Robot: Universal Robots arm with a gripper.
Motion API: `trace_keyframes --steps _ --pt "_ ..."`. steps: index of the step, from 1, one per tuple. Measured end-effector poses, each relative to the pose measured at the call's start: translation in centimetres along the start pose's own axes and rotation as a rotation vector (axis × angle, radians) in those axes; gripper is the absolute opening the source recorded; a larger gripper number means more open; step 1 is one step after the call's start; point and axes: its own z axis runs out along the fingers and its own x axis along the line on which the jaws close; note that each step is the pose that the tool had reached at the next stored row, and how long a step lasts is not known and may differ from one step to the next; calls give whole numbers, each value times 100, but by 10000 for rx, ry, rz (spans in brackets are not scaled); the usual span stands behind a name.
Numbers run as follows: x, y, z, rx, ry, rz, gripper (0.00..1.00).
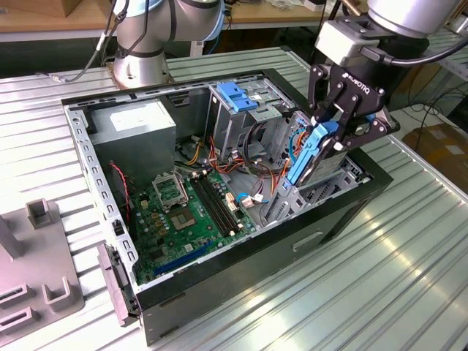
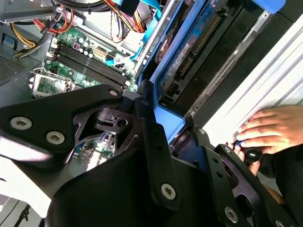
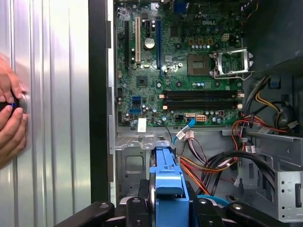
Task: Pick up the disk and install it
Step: 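Insert the disk into the insertion slot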
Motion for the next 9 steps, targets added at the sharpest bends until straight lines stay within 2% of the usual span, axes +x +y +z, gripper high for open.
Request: trace_keyframes --steps 9 --pt "6 -7 98 0 2 0 37"
